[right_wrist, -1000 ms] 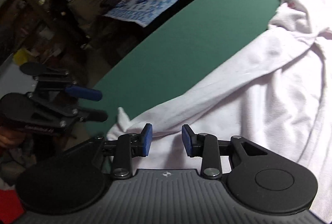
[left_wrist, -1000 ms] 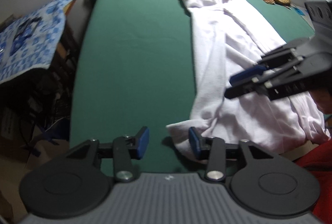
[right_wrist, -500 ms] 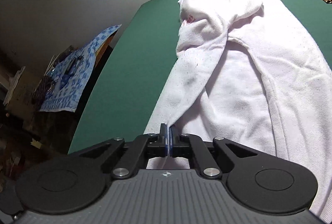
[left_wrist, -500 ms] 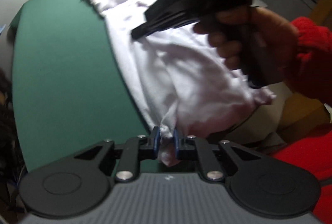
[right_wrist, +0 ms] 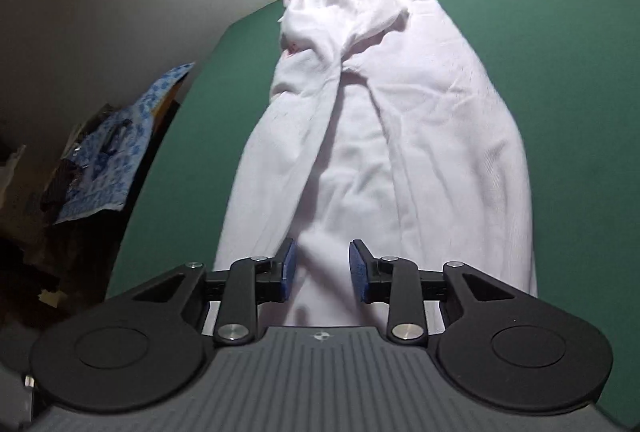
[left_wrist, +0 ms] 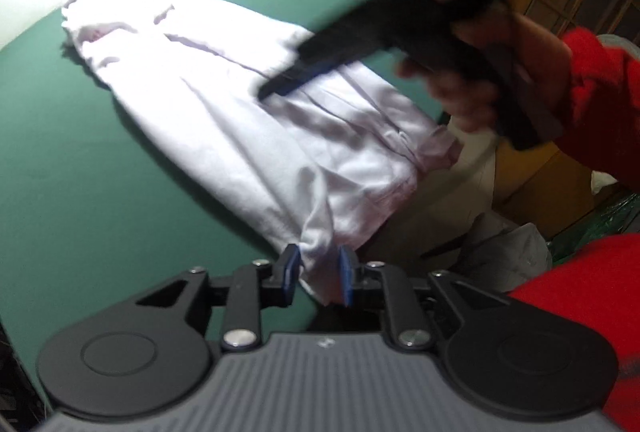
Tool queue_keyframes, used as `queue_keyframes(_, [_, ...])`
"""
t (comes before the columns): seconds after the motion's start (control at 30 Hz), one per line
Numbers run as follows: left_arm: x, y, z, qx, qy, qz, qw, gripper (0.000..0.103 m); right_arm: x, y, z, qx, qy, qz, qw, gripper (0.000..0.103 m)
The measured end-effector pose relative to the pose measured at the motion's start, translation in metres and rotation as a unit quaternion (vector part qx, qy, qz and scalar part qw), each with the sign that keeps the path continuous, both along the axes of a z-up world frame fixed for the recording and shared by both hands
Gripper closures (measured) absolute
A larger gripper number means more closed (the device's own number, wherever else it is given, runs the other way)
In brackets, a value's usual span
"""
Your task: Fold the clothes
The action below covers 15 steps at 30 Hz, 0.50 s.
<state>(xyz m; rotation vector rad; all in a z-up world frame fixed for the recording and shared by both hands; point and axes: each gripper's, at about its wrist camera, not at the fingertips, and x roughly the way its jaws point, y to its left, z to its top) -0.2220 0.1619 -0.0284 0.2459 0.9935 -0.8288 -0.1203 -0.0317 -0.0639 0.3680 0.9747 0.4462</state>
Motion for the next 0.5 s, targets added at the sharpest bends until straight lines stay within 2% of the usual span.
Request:
queue_keyframes(0.07, [0.001,0.011,0.004,0.002,-0.005,0.012,0.9999,0.068,-0.028,-0.007,0.0,0.023,0.017,0.022,0.999,0.07])
queue_keyframes(0.1, [0.002,0.015,0.005,0.006,-0.008,0.018,0.9998,0.068,-0.043,-0.008,0.0,0.014,0.017,0.026,0.999,0.07])
queue_keyframes(0.17, [0.004,0.023,0.004,0.013,-0.012,0.029,0.9994,0.068,-0.072,-0.004,0.003,-0.054,-0.01,0.029,0.998,0.069])
queue_keyframes(0.23, [0.01,0.024,-0.005,0.022,-0.002,0.031,0.9993,0.068,-0.096,0.007,0.003,-0.108,-0.027,0.066,0.992,0.068])
queue_keyframes(0.37, [0.019,0.006,-0.023,0.017,0.022,0.019,0.9994,0.068,-0.123,0.036,-0.005,-0.181,-0.079,0.124,0.972,0.067])
queue_keyframes(0.47, [0.028,-0.005,-0.034,0.012,0.041,0.035,0.9985,0.068,-0.122,0.04,-0.013,-0.206,-0.1,0.1,0.968,0.067])
queue_keyframes(0.5, [0.032,-0.008,-0.038,0.01,0.046,0.043,0.998,0.071,-0.121,0.037,-0.012,-0.207,-0.099,0.092,0.969,0.067])
